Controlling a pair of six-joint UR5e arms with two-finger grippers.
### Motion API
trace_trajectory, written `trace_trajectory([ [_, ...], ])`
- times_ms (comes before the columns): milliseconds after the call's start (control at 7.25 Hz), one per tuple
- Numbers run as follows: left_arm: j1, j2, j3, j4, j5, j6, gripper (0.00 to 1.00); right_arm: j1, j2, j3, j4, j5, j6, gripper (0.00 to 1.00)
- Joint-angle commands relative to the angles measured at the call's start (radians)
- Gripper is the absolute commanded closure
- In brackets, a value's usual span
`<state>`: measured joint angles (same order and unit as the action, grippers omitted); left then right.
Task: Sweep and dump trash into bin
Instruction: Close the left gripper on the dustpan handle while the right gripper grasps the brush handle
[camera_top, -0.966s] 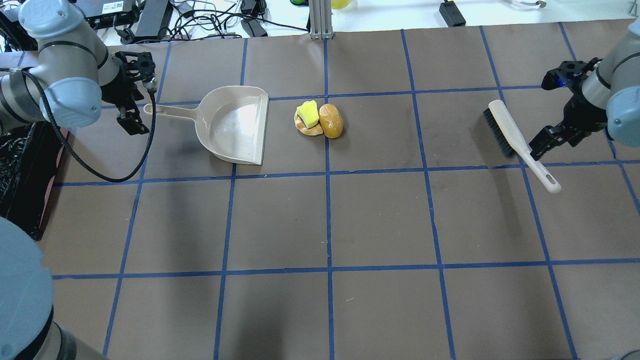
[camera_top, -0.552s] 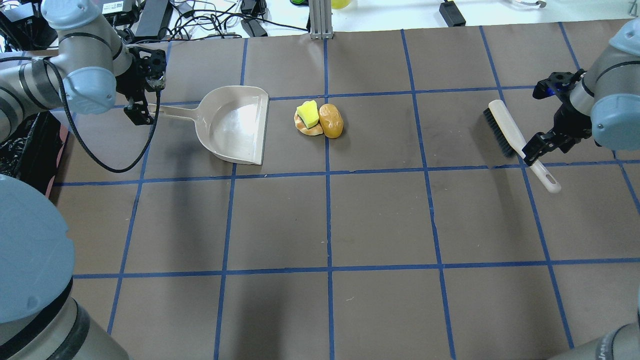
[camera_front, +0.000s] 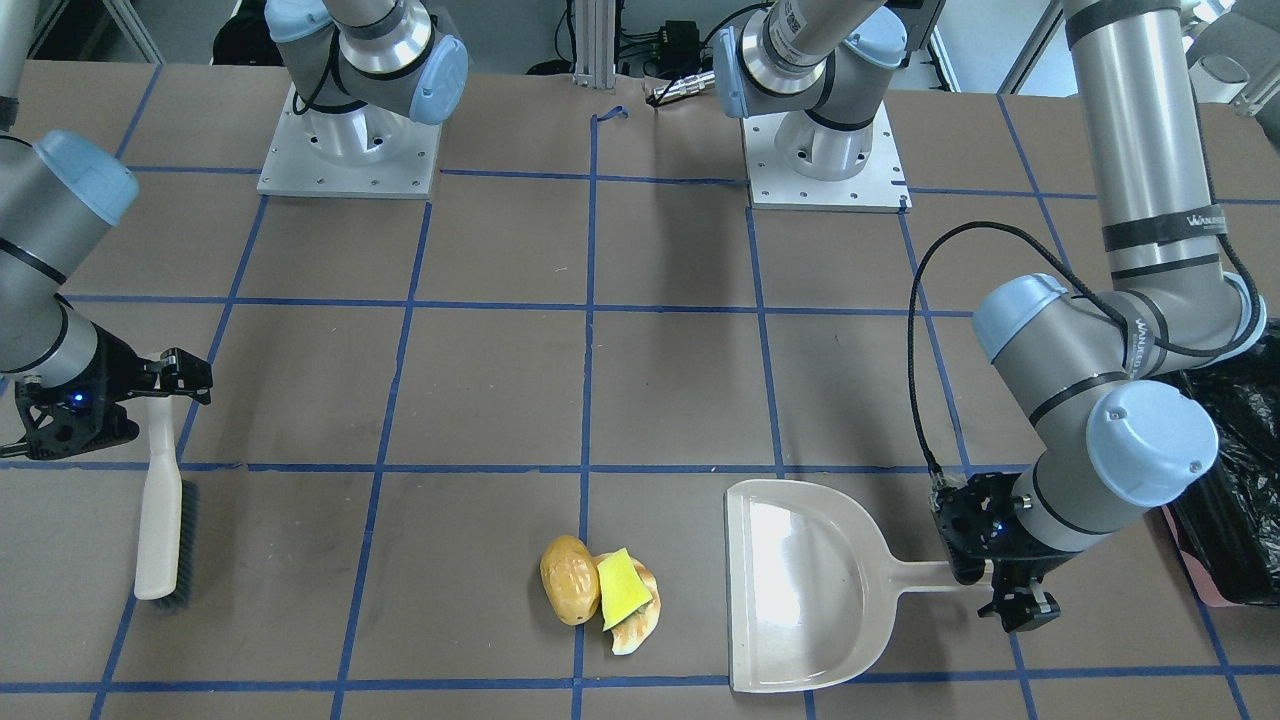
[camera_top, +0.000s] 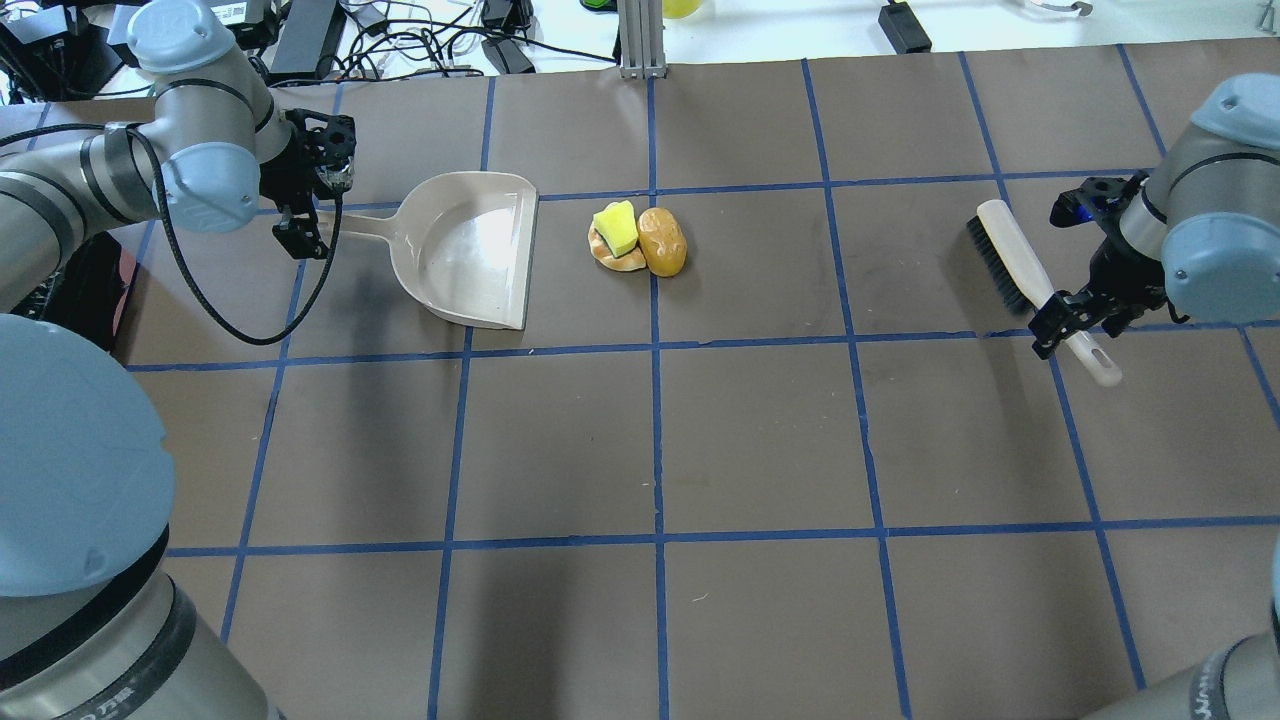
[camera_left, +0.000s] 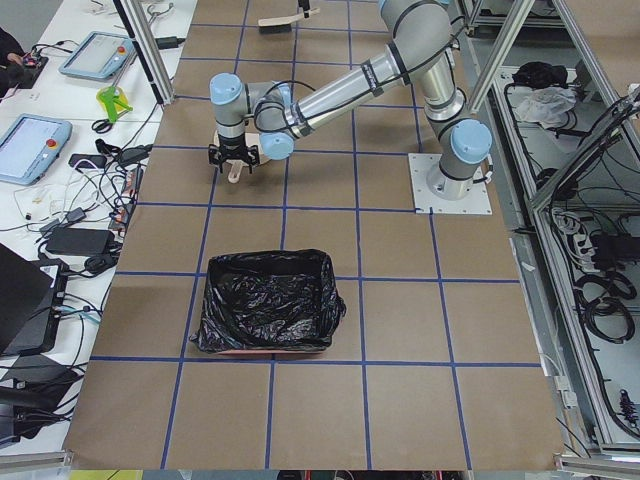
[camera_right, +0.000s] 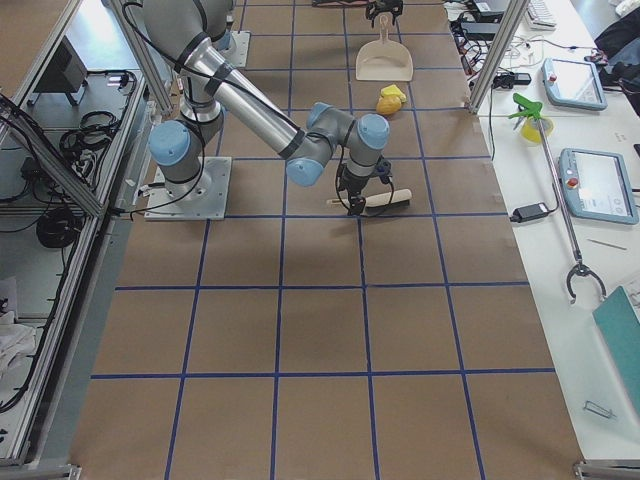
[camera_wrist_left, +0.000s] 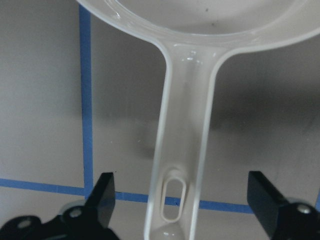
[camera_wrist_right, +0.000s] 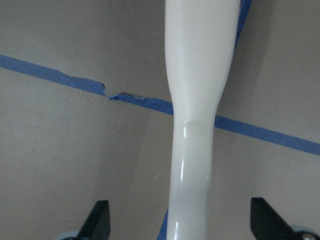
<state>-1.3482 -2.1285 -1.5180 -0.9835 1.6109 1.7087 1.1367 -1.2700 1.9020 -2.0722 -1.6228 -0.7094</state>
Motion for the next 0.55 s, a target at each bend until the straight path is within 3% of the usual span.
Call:
trace_trajectory([
  [0, -0.003, -0.008, -0.002, -0.001, 0.0, -0.003, 0.42, 0.0, 0.001, 0.002, -0.002, -0.002, 0.008, 0.23],
  [276, -0.006, -0.008, -0.004, -0.001, 0.004, -0.003, 0.81, 0.0, 0.001, 0.002, 0.0, -0.003, 0.008, 0.3],
  [414, -0.018, -0.008, -0.005, -0.001, 0.01, -0.004, 0.82, 0.0, 0.001, 0.002, -0.002, -0.003, 0.01, 0.47],
])
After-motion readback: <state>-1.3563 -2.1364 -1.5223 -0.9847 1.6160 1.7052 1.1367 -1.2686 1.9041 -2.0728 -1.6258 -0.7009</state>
